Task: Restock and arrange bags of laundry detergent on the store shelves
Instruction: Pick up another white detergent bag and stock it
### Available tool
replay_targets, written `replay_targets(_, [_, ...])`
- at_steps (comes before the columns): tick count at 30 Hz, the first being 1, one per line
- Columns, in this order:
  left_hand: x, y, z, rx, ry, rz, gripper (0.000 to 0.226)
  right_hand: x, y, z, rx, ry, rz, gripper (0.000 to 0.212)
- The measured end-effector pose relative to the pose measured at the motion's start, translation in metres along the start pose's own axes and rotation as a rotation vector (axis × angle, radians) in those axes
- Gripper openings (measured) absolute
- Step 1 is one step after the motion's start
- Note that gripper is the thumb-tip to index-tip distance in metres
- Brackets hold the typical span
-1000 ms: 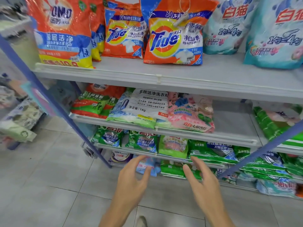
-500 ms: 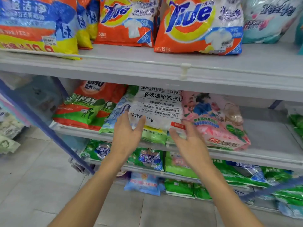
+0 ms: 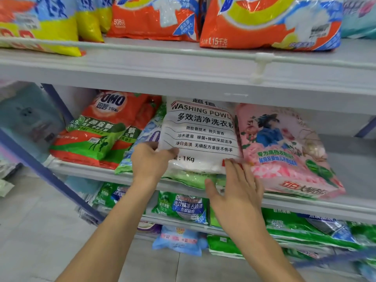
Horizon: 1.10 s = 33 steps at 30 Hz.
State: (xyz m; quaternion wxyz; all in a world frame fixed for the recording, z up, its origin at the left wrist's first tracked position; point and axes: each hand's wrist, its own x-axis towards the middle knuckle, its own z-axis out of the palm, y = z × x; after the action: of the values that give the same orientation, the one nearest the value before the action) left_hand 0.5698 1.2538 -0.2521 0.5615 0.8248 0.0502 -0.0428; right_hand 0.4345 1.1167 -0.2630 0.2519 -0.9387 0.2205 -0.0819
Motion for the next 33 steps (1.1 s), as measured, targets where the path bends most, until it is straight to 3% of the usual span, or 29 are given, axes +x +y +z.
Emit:
replay_targets(3, [-0.01, -0.006, -0.022, -0.024, 0.023, -0.074, 0.041, 0.002, -0.009, -0.009, -0.024, 0.041, 0.019, 0.056])
replay_targets(6, [-0.023, -0.016, -0.048, -0.037, -0.028, -0.086, 0.026, 0.007, -0.023, -0.014, -0.116, 0.023, 0.076, 0.063])
replay_targets(9, [-0.027, -0.024, -0.066, 0.027, -0.087, -0.122, 0.028, 0.018, -0.037, -0.009, -0.058, -0.127, 0.187, 0.077])
replay_targets(11, [-0.024, -0.024, -0.074, 0.072, -0.161, -0.178, 0.03, 0.031, -0.036, -0.002, 0.06, -0.197, 0.256, 0.091])
replay_targets(14, [-0.007, -0.012, -0.08, 0.161, -0.309, -0.241, 0.04, 0.043, -0.027, 0.002, 0.495, -0.18, 0.365, 0.103])
replay_targets(16, [0.008, 0.0, -0.08, 0.159, -0.467, -0.277, 0.054, 0.044, -0.018, 0.0, 0.737, -0.126, 0.437, 0.086])
replay_targets(18, [0.016, 0.014, -0.075, -0.002, -0.6, -0.336, 0.054, 0.045, -0.009, -0.003, 0.886, -0.181, 0.475, 0.064])
replay_targets(22, [0.023, 0.008, -0.074, 0.06, -0.583, -0.275, 0.072, 0.044, -0.001, -0.008, 1.17, -0.376, 0.547, 0.056])
replay_targets(25, [0.014, -0.004, -0.083, 0.008, -0.636, -0.389, 0.07, 0.033, 0.001, -0.015, 1.256, -0.419, 0.603, 0.051])
replay_targets(28, [-0.022, -0.004, -0.087, -0.126, -0.748, -0.512, 0.047, 0.008, 0.003, -0.021, 1.35, -0.522, 0.637, 0.05])
replay_targets(29, [-0.034, -0.006, -0.09, -0.163, -0.768, -0.504, 0.054, -0.003, 0.003, -0.022, 1.358, -0.544, 0.638, 0.056])
replay_targets(32, [-0.067, -0.007, -0.097, -0.18, -0.715, -0.472, 0.117, -0.038, 0.001, -0.029, 1.324, -0.565, 0.64, 0.069])
replay_targets(33, [-0.078, -0.007, -0.101, -0.234, -0.731, -0.486, 0.123, -0.05, 0.001, -0.033, 1.31, -0.56, 0.63, 0.075])
